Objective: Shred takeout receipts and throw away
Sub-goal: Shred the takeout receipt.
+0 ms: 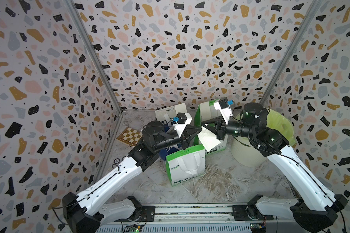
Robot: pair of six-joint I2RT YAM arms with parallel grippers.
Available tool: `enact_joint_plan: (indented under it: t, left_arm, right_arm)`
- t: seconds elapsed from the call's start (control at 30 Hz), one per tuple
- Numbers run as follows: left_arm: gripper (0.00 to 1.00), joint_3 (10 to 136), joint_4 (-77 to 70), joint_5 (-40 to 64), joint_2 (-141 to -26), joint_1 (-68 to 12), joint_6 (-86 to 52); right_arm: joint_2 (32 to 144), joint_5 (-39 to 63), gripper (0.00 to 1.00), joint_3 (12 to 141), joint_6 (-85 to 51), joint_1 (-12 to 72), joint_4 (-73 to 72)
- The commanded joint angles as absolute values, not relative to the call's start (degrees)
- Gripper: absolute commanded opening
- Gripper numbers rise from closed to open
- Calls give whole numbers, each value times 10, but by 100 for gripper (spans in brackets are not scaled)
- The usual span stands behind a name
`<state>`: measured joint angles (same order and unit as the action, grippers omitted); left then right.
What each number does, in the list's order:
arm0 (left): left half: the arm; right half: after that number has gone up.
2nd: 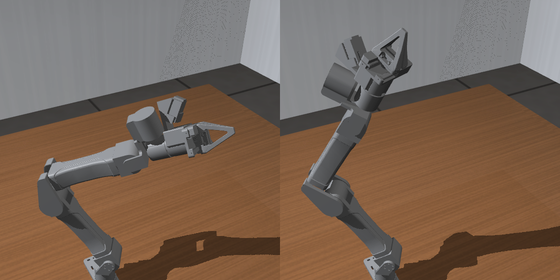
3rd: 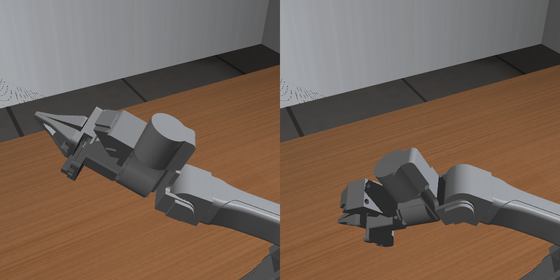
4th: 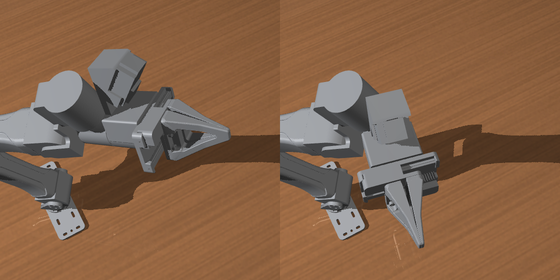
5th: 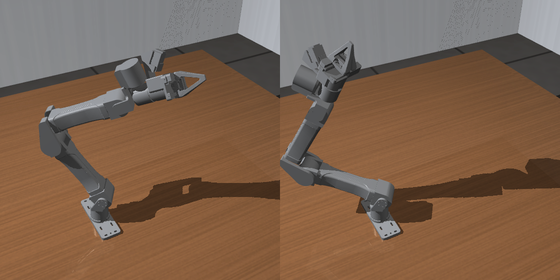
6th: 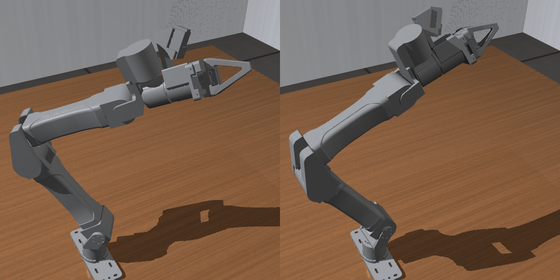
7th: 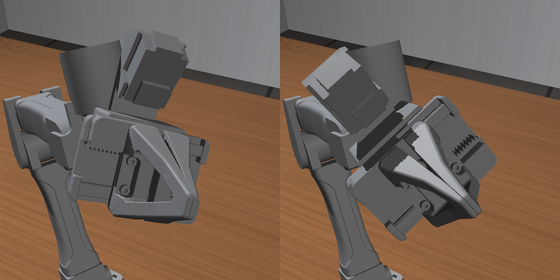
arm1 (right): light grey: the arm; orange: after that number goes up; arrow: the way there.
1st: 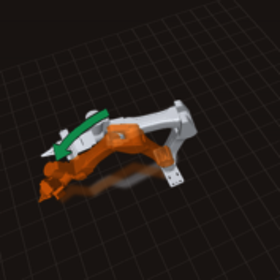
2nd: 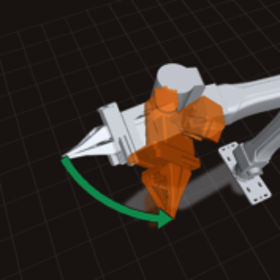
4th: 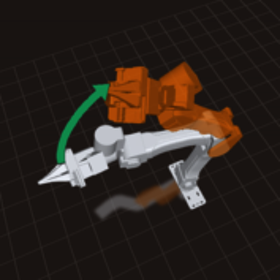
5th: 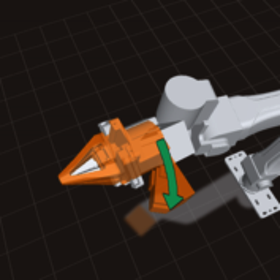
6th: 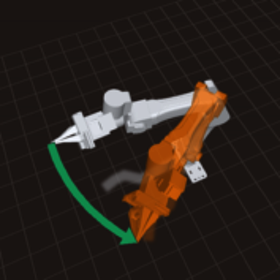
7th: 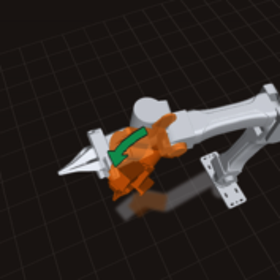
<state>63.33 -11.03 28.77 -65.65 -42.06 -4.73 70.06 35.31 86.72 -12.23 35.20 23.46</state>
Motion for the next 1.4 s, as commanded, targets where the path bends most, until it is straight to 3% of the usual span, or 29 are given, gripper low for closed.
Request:
enact_joint_plan:
  t: [0.0, 0.13, 0.3, 0.4, 0.63, 0.83, 1.0, 1.3, 1.37]
  left_arm:
    - [6, 615, -172, 257, -653, -436, -60]
    - [7, 609, -177, 244, -652, -440, -64]
    - [34, 609, -177, 235, -655, -441, -70]
    - [36, 608, -175, 221, -654, -441, -70]
    - [23, 617, -170, 222, -664, -441, -83]
    - [18, 632, -147, 236, -678, -448, -83]
    - [0, 633, -141, 226, -675, -449, -77]
    - [0, 632, -128, 212, -655, -449, -53]
    - [0, 634, -103, 225, -644, -449, -27]
  right_arm:
    - [692, 346, 0, 876, -128, 352, 217]
    - [690, 345, 0, 878, -128, 352, 219]
    - [687, 341, 0, 878, -128, 352, 220]
    - [686, 340, 0, 878, -128, 352, 221]
    - [686, 335, 0, 879, -131, 352, 217]
    - [687, 331, 0, 879, -137, 352, 211]
    - [684, 325, 0, 881, -135, 352, 215]
    - [685, 316, 0, 879, -130, 352, 229]
    - [685, 304, 21, 886, -113, 351, 252]
